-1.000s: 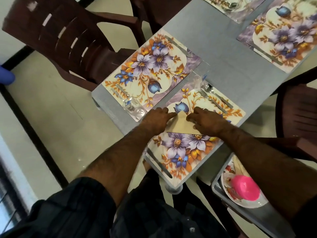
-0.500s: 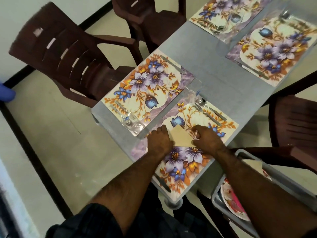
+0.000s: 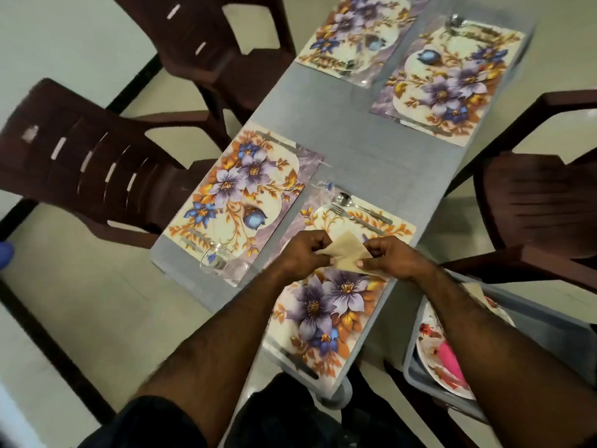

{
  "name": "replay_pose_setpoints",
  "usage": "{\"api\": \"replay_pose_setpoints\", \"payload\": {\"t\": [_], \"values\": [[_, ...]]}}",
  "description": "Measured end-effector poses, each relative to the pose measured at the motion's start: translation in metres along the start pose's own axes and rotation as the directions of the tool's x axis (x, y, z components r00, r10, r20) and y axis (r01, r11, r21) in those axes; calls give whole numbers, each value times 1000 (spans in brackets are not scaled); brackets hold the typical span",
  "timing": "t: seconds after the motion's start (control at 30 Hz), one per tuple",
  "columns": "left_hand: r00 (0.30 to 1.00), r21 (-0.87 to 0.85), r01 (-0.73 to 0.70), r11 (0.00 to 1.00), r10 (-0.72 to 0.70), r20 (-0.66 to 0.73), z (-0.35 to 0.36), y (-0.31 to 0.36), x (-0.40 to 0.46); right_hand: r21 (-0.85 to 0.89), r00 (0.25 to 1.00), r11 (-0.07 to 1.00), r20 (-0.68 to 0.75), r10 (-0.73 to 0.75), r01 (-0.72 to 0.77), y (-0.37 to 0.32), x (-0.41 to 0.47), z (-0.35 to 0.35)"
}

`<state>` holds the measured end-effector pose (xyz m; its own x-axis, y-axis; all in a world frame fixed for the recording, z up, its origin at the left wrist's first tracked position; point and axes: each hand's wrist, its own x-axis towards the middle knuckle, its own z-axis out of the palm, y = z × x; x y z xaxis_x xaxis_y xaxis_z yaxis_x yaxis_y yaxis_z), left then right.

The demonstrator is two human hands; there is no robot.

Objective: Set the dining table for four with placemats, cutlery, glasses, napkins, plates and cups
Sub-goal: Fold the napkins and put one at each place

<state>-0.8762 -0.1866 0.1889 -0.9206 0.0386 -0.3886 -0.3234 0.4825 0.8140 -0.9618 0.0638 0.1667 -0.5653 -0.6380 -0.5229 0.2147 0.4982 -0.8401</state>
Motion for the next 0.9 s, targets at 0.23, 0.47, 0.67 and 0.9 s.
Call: {"api": "replay_pose_setpoints", "payload": {"t": [0.23,0.47,0.67,0.9], "values": [[984,212,-132,968,154,-87,-16,87,85,186,901,972,-431,-49,142,-16,-7,-74],[961,600,-150,786,259,-99,-68,176,176,0,765,981,-626,-150,192,-53,30,-147],[992,776,6,630,92,-82,-57,165,225,-73,753,997,-657,-28,-27,-30,78,-148],[993,937,-63,345,-68,92,-16,123,241,-76,759,969,-637,135,-236,10,93,-121]]}}
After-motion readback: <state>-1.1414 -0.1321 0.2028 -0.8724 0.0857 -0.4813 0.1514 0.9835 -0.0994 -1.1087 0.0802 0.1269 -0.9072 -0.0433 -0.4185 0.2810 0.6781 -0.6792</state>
